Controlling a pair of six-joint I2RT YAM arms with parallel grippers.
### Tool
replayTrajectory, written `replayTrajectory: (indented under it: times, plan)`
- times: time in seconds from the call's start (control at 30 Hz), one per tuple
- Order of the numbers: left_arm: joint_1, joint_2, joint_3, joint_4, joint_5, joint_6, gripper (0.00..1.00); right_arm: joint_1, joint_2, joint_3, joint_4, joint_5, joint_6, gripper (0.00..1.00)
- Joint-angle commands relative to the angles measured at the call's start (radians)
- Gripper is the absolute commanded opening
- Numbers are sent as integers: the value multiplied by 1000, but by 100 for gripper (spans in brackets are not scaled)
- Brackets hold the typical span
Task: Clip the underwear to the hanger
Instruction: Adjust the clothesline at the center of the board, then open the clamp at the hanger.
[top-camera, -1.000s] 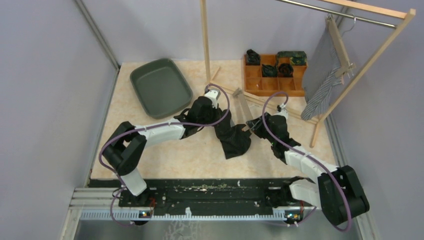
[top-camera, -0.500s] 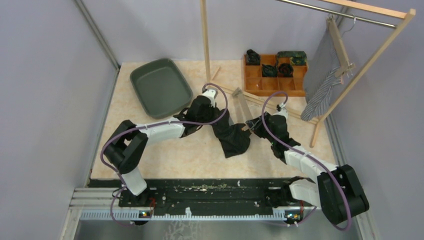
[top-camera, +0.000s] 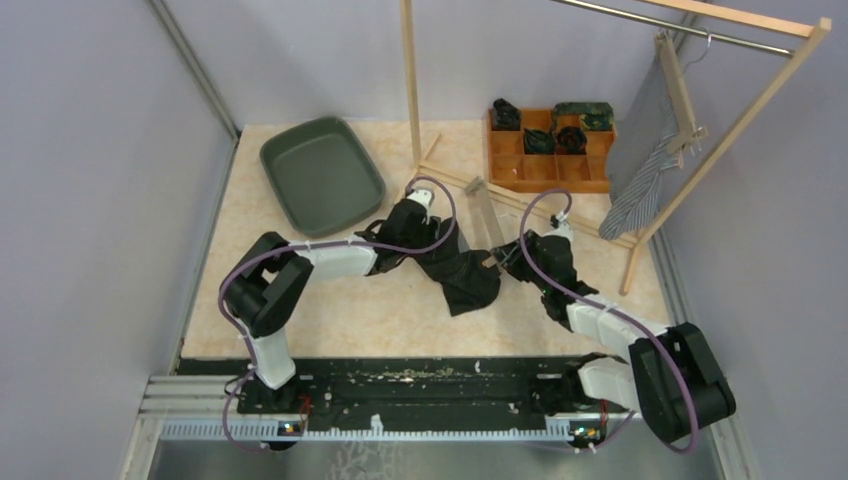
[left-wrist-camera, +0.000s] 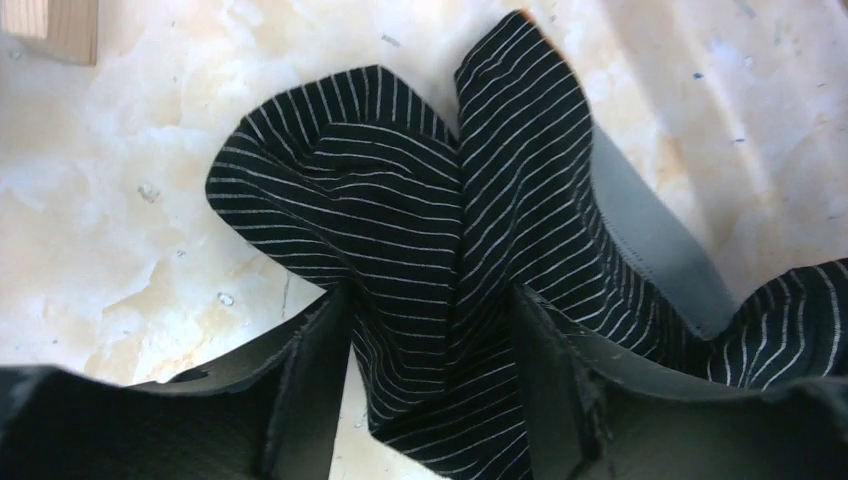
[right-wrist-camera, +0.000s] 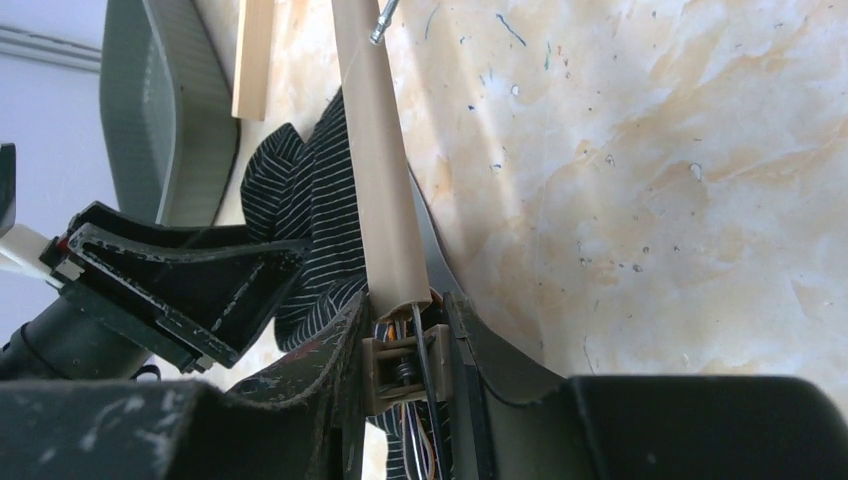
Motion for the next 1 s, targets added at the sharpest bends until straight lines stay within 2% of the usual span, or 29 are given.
replayTrajectory:
  times: [0.0,0.33,0.53,0.6,0.83,0.97]
  plan:
    - [8,2,29,-36,-36,-19,66,-6,38,0,22,5,-16,4]
    - [8,-3,113,-53,-58,11,71,-5,94,-24,52,-36,-20,6]
    - [11,18,188,-53,-54,40,71,-5,21,-48,-9,-41,-32,7]
    - [14,28,207,-47,-45,47,73,-5,-10,-62,-26,-29,-37,11]
    - [31,107,257,-23,24,50,73,-5,-4,-47,-45,-25,-58,41]
    - [34,133,265,-12,33,58,73,-5,1,-41,-35,-32,-65,66]
